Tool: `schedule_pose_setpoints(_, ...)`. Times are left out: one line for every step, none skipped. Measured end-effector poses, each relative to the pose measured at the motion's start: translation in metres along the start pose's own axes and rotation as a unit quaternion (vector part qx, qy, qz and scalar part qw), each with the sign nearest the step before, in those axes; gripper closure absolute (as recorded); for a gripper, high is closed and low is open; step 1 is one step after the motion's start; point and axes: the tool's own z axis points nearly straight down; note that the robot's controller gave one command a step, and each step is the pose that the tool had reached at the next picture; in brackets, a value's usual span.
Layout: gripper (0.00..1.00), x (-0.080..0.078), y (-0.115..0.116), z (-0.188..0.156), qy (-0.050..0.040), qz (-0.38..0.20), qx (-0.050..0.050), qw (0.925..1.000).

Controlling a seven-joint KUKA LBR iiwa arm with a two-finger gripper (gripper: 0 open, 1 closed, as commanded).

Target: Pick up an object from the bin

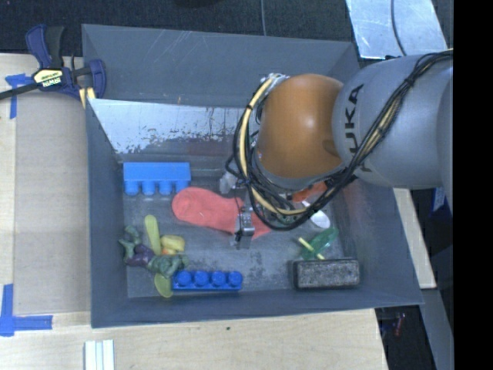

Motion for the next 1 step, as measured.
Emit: schedule_pose_setpoints(0.00, -0.0189, -0.0342, 0.0511, -0.0027, 0.030, 0.000, 0.9995)
